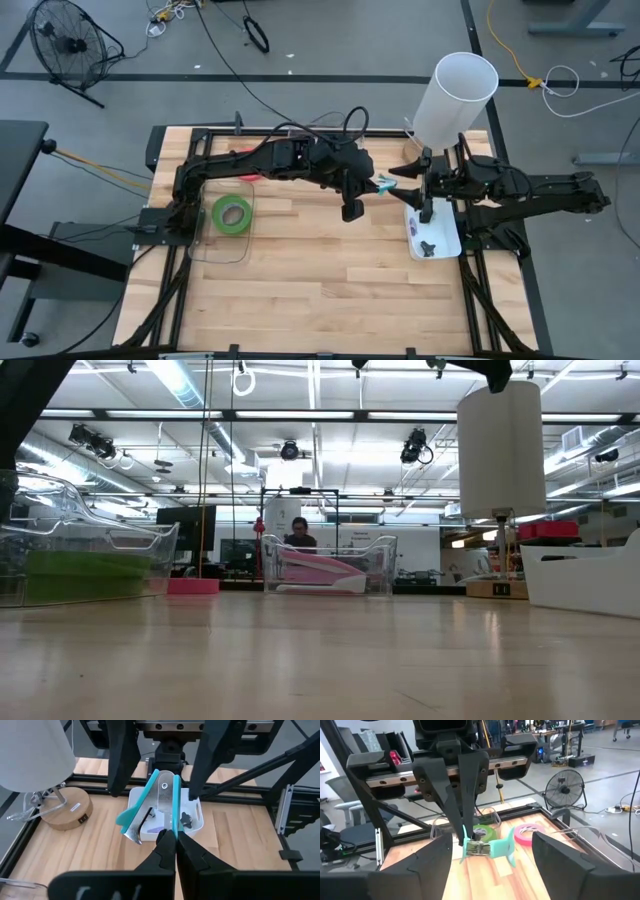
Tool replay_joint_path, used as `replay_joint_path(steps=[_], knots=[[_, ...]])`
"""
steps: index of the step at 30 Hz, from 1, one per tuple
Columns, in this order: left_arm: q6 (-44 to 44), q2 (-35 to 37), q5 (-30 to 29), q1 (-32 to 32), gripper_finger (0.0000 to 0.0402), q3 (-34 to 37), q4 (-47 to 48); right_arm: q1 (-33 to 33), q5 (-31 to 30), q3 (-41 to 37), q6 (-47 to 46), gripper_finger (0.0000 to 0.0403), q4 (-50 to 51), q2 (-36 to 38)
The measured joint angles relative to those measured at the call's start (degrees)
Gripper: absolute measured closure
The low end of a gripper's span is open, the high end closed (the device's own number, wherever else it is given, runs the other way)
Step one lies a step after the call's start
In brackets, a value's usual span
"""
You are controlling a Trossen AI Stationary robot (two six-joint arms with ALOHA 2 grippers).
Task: Pick and place Stapler, Stapler remover, tape
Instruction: Put the blue staple remover into the white bin
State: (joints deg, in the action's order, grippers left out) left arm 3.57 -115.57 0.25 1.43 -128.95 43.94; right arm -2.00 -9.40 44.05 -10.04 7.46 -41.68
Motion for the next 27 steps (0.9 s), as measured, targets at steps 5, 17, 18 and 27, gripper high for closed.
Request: replay_joint_path(steps=[5,17,18,27], knots=[[0.02,0.02,-0.02,0.0,0.04,0.0,0.0,0.0,0.81,0.0,0.0,0.0177,-0.26,0.01],[0.2,0.02,-0.02,0.0,0.04,0.0,0.0,0.0,1.98,0.0,0.0,0.0282,-0.25,0.01],[0.2,0.02,-0.02,0.0,0.04,0.0,0.0,0.0,2.02,0.0,0.0,0.0287,-0.23,0.01],[0.27,0.02,0.02,0.0,0.04,0.0,0.0,0.02,2.35,0.0,0.02,0.029,-0.25,0.01]])
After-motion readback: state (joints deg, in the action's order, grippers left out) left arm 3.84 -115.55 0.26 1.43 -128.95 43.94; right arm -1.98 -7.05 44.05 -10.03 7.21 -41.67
